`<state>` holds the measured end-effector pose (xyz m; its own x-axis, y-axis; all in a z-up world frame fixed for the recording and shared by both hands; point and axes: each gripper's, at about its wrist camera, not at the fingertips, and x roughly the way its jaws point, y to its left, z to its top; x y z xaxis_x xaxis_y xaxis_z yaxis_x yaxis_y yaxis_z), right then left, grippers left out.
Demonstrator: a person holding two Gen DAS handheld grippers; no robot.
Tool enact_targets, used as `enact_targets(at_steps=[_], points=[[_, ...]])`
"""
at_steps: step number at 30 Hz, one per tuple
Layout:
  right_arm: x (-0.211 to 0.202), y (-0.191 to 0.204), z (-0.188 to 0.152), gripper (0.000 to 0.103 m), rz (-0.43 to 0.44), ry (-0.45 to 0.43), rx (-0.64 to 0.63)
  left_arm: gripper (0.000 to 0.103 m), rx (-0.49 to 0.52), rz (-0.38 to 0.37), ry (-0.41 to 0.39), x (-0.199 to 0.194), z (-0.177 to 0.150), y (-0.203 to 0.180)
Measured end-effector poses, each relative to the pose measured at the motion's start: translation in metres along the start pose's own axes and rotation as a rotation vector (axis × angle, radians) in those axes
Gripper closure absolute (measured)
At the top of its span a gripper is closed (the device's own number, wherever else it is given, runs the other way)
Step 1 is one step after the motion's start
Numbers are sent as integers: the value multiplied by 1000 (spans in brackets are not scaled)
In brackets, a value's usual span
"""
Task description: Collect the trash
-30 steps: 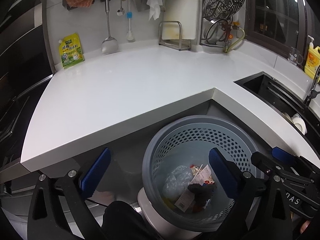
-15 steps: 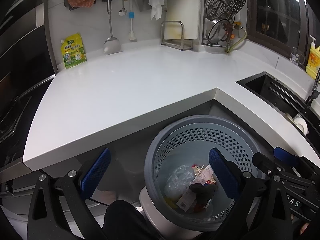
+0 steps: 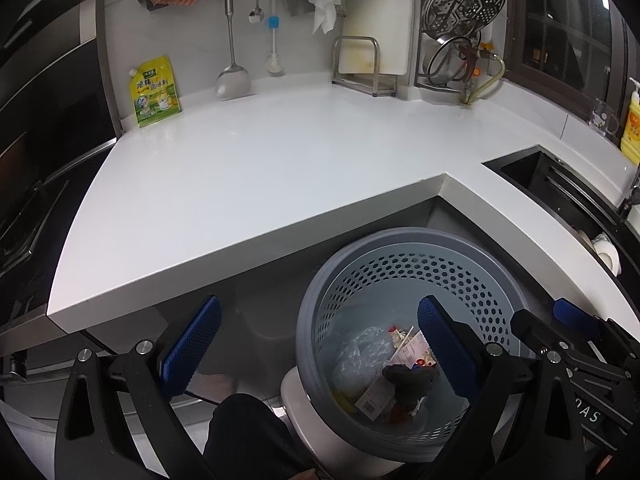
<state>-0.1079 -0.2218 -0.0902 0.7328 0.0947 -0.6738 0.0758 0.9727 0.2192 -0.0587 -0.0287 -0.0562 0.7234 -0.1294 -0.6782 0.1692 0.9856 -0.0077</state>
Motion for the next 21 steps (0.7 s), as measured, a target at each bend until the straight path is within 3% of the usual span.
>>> enact_targets(at_steps=[21], points=[[0,0,-1,32,0,0,0,6,7,3,-2,0,0,-2]])
